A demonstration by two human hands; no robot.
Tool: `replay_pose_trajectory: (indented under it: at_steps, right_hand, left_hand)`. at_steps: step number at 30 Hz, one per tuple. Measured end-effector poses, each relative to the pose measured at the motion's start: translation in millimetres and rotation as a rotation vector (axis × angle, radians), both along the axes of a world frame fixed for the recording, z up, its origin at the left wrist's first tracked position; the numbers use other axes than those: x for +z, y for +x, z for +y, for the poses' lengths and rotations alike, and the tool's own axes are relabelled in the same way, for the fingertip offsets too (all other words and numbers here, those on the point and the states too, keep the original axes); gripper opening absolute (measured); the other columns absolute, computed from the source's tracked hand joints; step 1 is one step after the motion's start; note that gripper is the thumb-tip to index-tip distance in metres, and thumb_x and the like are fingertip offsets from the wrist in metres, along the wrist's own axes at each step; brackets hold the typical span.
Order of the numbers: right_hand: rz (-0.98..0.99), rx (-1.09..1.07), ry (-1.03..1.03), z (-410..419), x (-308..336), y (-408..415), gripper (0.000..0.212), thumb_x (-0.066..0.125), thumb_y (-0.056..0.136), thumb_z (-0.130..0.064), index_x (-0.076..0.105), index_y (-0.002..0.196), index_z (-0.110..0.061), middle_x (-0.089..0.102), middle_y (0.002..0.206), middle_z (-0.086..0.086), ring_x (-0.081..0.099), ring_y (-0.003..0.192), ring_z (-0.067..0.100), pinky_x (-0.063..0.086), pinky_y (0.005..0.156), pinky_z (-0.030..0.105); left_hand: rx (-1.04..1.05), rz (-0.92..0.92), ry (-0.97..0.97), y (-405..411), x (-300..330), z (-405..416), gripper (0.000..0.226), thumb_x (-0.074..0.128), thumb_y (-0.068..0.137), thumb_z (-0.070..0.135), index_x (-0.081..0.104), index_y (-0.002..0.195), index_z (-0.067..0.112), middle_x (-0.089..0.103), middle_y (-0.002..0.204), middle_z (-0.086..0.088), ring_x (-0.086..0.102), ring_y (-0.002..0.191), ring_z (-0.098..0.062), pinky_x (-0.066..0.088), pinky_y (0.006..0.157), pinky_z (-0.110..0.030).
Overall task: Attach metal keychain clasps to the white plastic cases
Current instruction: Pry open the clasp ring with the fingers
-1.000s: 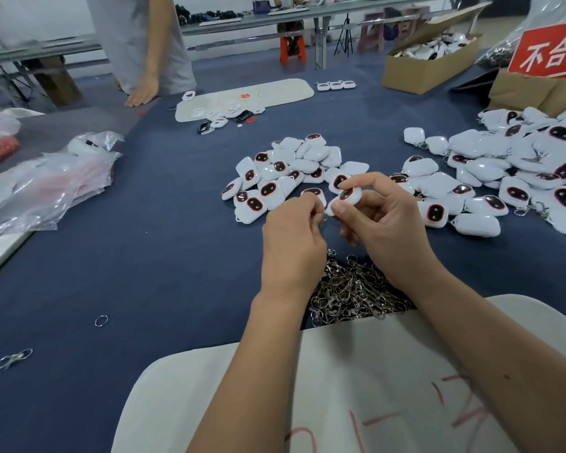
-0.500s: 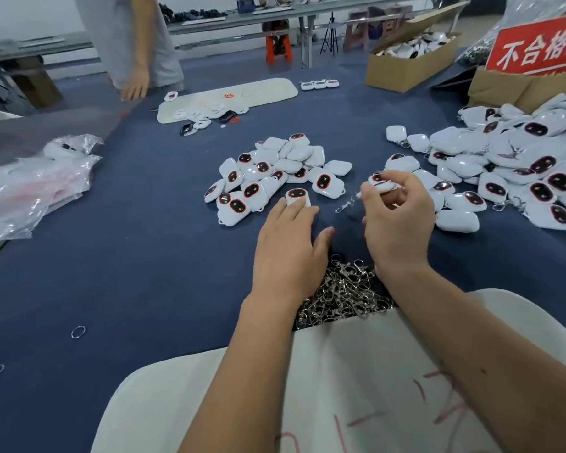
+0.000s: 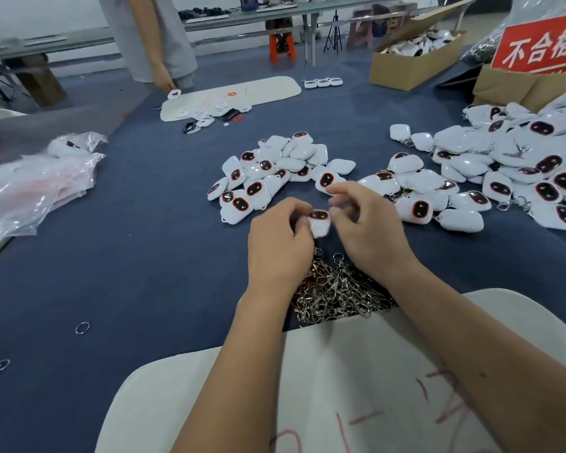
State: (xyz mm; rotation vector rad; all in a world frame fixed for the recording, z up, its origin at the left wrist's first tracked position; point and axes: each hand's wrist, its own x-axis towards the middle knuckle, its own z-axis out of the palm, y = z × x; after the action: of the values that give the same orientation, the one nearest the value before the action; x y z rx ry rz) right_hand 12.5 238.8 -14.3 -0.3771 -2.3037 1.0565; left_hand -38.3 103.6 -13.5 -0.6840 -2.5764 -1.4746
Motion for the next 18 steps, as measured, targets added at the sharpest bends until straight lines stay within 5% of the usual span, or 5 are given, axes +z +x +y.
replay_pose_trajectory:
  at_steps: [4,9,13,15,18]
  right_hand:
    - [-0.152,0.207,0.276,-5.9,-1.4,-0.3,0.049,0.069,0.093,-0.017,0.062,0.140,-0.024,0.070,0.121,-0.001,0.057,0.115,0.024,0.045,0.103,0.042]
    - [-0.045,0.173,0.088,-0.8,-4.3,1.0,0.043,0.075,0.087,-0.004,0.068,0.125,-0.024,0.070,0.081,-0.010,0.061,0.074,0.001,0.042,0.074,0.011]
    - [0.217,0.037,-0.584,10.0,1.5,-2.0,0.028,0.067,0.094,0.002,0.069,0.115,-0.016,0.064,0.073,-0.002,0.047,0.057,0.005,0.042,0.061,0.019]
    - [0.357,0.013,-0.965,16.3,7.2,-2.1,0.022,0.060,0.100,0.002,0.065,0.116,-0.012,0.066,0.076,-0.002,0.056,0.066,0.008,0.049,0.065,0.020]
    - [0.464,0.015,-1.207,23.5,12.0,0.0,0.020,0.052,0.105,0.004,0.062,0.119,-0.006,0.074,0.086,0.005,0.070,0.077,0.015,0.058,0.072,0.021]
  left_hand:
    - [-0.003,-0.134,0.223,-2.3,6.3,-6.5,0.033,0.052,0.099,0.002,0.071,0.092,0.028,0.077,0.083,0.015,0.070,0.084,0.005,0.053,0.076,-0.015]
    - [0.073,-0.109,0.300,-10.8,8.3,-17.2,0.017,0.064,0.095,0.011,0.073,0.086,0.022,0.075,0.080,0.009,0.062,0.073,-0.001,0.044,0.067,-0.009]
    - [-0.060,-0.070,0.154,-2.5,7.0,-8.9,0.013,0.071,0.091,0.019,0.069,0.078,0.022,0.066,0.071,0.009,0.056,0.067,-0.002,0.042,0.063,-0.013]
    - [-0.200,0.029,-0.029,6.6,7.2,0.3,0.011,0.077,0.087,0.023,0.070,0.079,0.021,0.064,0.068,0.013,0.057,0.069,-0.004,0.044,0.064,-0.017]
    - [-0.402,0.155,-0.217,18.9,6.9,11.1,0.016,0.084,0.081,0.035,0.074,0.089,0.025,0.068,0.081,0.012,0.059,0.082,-0.007,0.050,0.078,-0.030]
